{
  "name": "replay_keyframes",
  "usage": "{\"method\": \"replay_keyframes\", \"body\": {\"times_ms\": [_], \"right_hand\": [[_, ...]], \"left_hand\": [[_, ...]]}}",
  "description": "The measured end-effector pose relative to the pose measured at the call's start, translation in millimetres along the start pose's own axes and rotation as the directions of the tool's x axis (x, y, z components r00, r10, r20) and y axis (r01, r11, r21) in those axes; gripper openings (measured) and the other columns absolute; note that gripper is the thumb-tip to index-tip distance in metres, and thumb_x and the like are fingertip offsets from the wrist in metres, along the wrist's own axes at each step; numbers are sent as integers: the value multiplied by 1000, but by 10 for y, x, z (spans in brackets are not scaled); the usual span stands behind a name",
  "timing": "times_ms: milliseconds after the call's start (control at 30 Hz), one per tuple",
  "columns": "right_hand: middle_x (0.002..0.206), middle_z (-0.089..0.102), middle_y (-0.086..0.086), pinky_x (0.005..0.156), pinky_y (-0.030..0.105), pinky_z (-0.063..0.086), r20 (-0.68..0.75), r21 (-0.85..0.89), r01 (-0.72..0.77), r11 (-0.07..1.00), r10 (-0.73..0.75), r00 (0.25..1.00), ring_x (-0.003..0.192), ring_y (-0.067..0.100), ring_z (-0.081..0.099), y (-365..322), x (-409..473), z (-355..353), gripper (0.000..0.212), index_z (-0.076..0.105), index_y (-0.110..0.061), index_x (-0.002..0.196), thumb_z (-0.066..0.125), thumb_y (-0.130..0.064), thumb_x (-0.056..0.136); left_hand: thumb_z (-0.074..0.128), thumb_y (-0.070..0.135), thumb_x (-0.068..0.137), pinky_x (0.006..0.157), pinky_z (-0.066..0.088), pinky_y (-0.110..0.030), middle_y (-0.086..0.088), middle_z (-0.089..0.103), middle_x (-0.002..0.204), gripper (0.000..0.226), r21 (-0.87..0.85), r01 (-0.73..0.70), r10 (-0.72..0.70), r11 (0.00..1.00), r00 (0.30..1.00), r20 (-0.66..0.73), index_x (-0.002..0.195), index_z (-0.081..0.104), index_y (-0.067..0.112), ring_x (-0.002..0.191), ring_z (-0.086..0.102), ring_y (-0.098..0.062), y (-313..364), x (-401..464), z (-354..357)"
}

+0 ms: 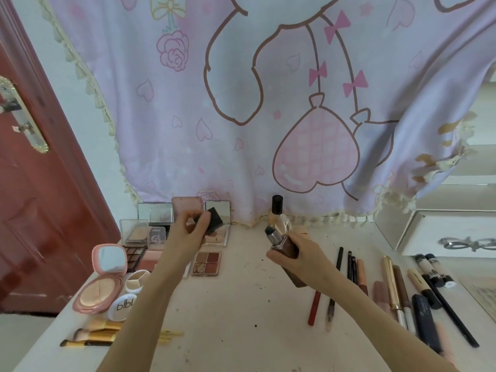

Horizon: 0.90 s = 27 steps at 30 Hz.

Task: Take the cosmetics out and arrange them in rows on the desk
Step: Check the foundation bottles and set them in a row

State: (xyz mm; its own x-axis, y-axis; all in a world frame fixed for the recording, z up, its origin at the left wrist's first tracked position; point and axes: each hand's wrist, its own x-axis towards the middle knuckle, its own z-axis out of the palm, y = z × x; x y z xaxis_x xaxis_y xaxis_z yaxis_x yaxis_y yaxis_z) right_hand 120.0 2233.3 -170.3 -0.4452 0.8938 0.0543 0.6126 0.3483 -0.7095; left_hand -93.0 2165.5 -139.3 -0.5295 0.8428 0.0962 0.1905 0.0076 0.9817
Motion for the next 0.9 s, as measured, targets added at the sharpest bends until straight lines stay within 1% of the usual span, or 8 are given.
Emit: {"method": "replay_keyframes", "body": {"times_ms": [67, 200, 333, 433, 567, 667, 767, 900], "right_hand": [[81, 56, 8, 66, 23, 41, -21, 138, -20, 990, 23, 1000, 75, 20, 50, -70, 60, 19, 54, 57, -11, 82, 64, -62, 67], [92, 62, -13, 81, 23, 47, -69, 203, -3, 979, 17, 998, 87, 9, 59, -156, 231, 115, 51, 62, -37, 98, 61, -73, 62], [88, 55, -10, 63, 2, 36, -37, 302, -58, 952, 73, 997, 75, 0, 50, -328, 405, 214, 26, 61, -17, 103, 66, -35, 85], [93, 60, -4, 74, 12, 38, -120, 337, -58, 940, 103, 987, 94, 15, 59, -408, 587, 387, 25, 59, -16, 103, 66, -31, 85], [94, 49, -6, 66, -5, 30, -97, 282, -87, 955, 119, 988, 93, 10, 49, -395, 708, 486, 26, 51, -14, 113, 57, -28, 92], [114, 51, -3, 65, -14, 19, -124, 224, -76, 972, 105, 987, 113, 12, 47, -343, 774, 510, 34, 48, -12, 123, 52, -30, 95], [122, 52, 1, 64, -13, 20, -133, 194, -78, 978, 105, 986, 118, 17, 47, -333, 843, 524, 35, 46, -12, 127, 52, -24, 95], [122, 54, 3, 68, 3, 27, -166, 146, -41, 988, 65, 984, 118, 19, 49, -248, 895, 580, 45, 37, -11, 133, 54, -14, 92]], "left_hand": [[58, 24, 90, 60, 40, -21, -11, 66, 96, 27, 99, 18, -20, 995, 1000, 15, 113, 53, 10, 64, 55, -9, -104, 54, 65], [66, 19, 82, 67, 47, -24, -6, 66, 101, 34, 212, 59, -59, 975, 998, -7, 113, 58, 7, 84, 63, -19, -276, 208, 141], [67, 18, 80, 76, 48, -31, -5, 65, 97, 34, 317, 51, -27, 947, 997, -79, 110, 59, 6, 87, 62, -22, -367, 323, 216], [66, 16, 81, 73, 40, -25, -3, 60, 95, 33, 354, 35, -5, 934, 996, -85, 110, 55, 4, 88, 56, -18, -403, 380, 280], [69, 16, 80, 71, 39, -24, -1, 57, 92, 29, 396, 21, 4, 918, 998, -62, 103, 53, 6, 86, 54, -17, -466, 473, 371], [69, 16, 79, 63, 37, -24, -1, 56, 90, 24, 437, 16, 8, 899, 999, -51, 91, 49, 12, 82, 52, -16, -519, 558, 429], [70, 19, 78, 59, 37, -27, -4, 56, 84, 23, 492, -32, 47, 870, 999, -19, 84, 49, 10, 78, 54, -19, -564, 637, 496], [70, 19, 77, 56, 34, -28, -5, 57, 86, 25, 562, -37, 37, 827, 999, 13, 91, 52, 7, 78, 54, -22, -568, 729, 577]]}}
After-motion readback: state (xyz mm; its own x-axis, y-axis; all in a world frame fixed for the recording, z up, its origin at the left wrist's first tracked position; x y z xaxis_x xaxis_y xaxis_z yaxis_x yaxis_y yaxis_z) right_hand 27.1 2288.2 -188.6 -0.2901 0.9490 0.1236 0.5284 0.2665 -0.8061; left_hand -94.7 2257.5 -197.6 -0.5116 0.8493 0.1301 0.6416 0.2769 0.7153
